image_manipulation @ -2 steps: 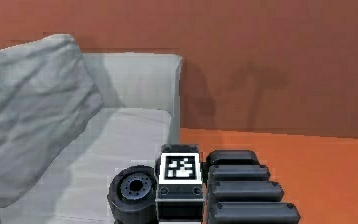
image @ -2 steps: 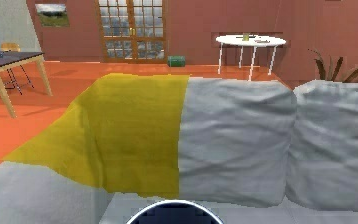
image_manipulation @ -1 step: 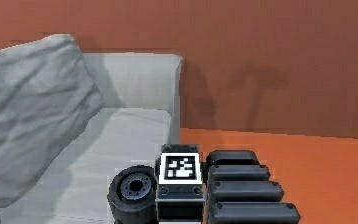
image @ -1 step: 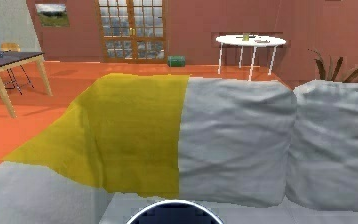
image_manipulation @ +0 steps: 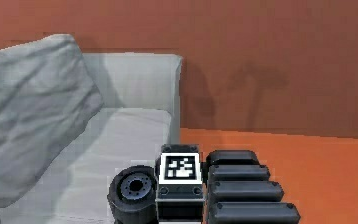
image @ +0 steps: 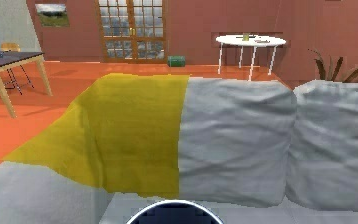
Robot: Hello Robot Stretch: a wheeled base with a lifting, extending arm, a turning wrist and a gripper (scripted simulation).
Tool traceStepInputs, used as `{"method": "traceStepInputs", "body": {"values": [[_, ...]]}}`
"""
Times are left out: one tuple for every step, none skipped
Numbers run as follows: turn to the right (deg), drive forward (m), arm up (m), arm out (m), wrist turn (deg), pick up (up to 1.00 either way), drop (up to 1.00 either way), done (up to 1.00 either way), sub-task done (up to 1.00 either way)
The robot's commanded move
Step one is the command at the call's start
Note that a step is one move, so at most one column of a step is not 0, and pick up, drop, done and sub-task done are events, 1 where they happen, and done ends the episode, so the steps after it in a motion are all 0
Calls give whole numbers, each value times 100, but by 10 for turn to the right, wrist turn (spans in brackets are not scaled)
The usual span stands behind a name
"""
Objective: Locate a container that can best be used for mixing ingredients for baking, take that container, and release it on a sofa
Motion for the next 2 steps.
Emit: {"method": "traceStepInputs", "body": {"values": [[0, 0, 0, 28, 0, 0, 0, 0, 0], [0, 0, 0, 0, 390, 0, 0, 0, 0]]}}
